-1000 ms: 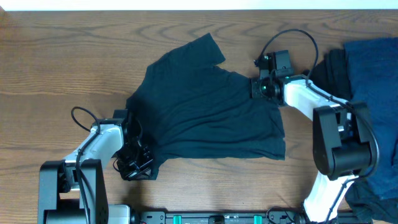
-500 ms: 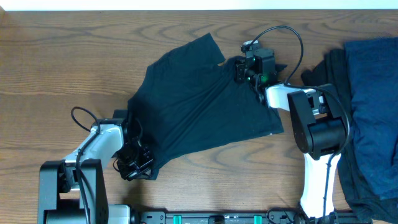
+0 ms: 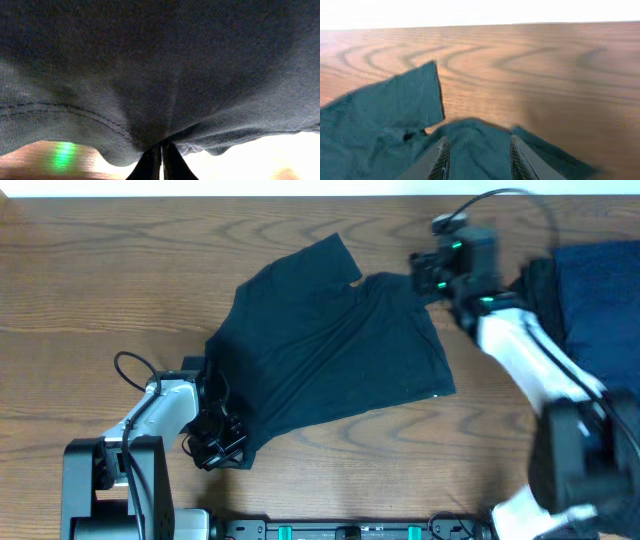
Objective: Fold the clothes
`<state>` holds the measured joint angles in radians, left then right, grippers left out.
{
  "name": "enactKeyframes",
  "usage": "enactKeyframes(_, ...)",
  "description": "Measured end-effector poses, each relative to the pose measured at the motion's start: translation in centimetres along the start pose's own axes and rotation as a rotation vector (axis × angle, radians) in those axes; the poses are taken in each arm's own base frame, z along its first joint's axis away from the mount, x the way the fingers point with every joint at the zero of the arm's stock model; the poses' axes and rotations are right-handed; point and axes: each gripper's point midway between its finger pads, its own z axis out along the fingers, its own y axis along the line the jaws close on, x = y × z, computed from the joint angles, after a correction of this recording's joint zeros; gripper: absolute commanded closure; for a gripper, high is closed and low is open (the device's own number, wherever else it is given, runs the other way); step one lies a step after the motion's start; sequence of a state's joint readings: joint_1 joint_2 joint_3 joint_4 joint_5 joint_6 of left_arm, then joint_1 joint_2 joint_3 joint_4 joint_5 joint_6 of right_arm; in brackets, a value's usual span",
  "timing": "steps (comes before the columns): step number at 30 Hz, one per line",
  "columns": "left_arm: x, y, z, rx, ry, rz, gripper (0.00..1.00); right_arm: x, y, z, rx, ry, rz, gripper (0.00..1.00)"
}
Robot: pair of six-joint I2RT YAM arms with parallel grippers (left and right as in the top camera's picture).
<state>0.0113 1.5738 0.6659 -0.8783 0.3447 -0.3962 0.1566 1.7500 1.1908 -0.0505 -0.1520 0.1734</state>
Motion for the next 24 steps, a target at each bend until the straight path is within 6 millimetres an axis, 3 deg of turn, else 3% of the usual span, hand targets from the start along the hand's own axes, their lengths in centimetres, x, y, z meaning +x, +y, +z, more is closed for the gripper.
enactKeyframes(2,0.0,0.0,0.0,0.001,-0.001,0.000,0.94,-0.9,-0.9,-2.5,0.028,0.003,0.016,0.78)
enactKeyframes(5,0.0,0.0,0.0,0.001,-0.001,0.001,0.94,0.0,-3.0,-4.7,0.083,0.067,0.060,0.86)
enactKeyframes(8,-0.1,0.0,0.0,0.002,-0.003,0.001,0.94,2.9,-5.3,-4.8,0.131,0.182,0.103,0.87)
enactKeyframes(11,-0.1,0.0,0.0,0.002,-0.003,0.001,0.94,5.9,-6.4,-3.9,0.128,0.288,0.104,0.78)
enactKeyframes(16,0.0,0.0,0.0,0.002,-0.003,0.001,0.94,9.7,-5.1,-3.2,0.032,0.425,0.064,0.70)
enactKeyframes(24,-0.1,0.0,0.0,0.002,-0.003,0.001,0.94,11.1,-1.5,-3.0,-0.096,0.472,-0.163,0.63)
